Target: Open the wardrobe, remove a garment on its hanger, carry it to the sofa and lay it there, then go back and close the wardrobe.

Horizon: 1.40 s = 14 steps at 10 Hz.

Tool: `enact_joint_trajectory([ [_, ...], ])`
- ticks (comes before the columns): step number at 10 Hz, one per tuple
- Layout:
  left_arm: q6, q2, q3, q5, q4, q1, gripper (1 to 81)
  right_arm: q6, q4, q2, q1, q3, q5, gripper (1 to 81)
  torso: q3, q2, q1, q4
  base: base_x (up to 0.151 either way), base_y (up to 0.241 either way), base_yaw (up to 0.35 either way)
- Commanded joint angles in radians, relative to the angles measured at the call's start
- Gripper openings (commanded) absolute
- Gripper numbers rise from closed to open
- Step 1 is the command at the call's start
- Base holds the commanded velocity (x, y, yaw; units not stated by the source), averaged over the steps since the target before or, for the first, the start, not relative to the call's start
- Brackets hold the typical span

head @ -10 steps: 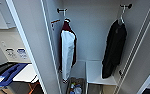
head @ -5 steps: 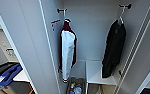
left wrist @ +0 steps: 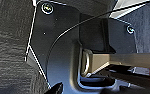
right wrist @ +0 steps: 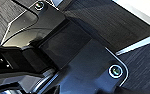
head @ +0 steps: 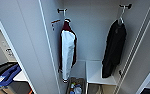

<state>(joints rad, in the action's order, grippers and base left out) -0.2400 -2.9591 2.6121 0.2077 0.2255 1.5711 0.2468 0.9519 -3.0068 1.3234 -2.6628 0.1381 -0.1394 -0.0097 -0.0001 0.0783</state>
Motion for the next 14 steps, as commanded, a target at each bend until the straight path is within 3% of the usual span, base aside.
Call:
enact_joint_trajectory([
  [1,0.002,-0.008,-0.001,-0.059,0.005,-0.042,81.1,-0.021,0.314,-0.062,-0.15,-0.104,0.141,81.1,0.0,0.0,0.0,0.0,0.0,0.0,0.0],
  [3,-0.001,-0.023,0.0,-0.08,-0.003,-0.052,81.1,-0.021,0.424,-0.065,-0.229,-0.123,0.167,81.1,0.0,0.0,0.0,0.0,0.0,0.0,0.0],
  [5,-0.002,-0.038,0.0,-0.082,-0.008,-0.058,81.1,-0.021,0.537,-0.097,-0.278,-0.123,0.241,81.1,0.0,0.0,0.0,0.0,0.0,0.0,0.0],
  [7,-0.002,-0.042,0.0,-0.082,-0.008,-0.061,81.1,-0.02,0.597,-0.132,-0.316,-0.123,0.296,81.1,0.0,0.0,0.0,0.0,0.0,0.0,0.0],
  [9,-0.001,-0.04,-0.001,-0.082,-0.008,-0.061,81.1,-0.006,0.61,-0.152,-0.367,-0.126,0.365,81.1,-0.001,0.0,0.001,0.0,0.0,0.0,0.0],
  [10,0.001,-0.04,-0.001,-0.082,-0.006,-0.062,81.1,0.077,0.606,-0.154,-0.381,-0.126,0.443,81.1,-0.001,0.0,0.001,0.0,0.0,0.0,0.0],
  [11,0.001,-0.04,0.0,-0.082,-0.003,-0.062,81.1,0.159,0.61,-0.149,-0.378,-0.13,0.471,81.1,-0.001,0.0,0.001,0.0,0.0,0.0,0.0],
  [14,0.004,-0.038,0.0,-0.082,0.006,-0.065,81.1,0.343,0.61,-0.128,-0.342,-0.187,0.502,81.1,-0.001,0.001,0.001,0.0,0.0,0.0,0.0],
])
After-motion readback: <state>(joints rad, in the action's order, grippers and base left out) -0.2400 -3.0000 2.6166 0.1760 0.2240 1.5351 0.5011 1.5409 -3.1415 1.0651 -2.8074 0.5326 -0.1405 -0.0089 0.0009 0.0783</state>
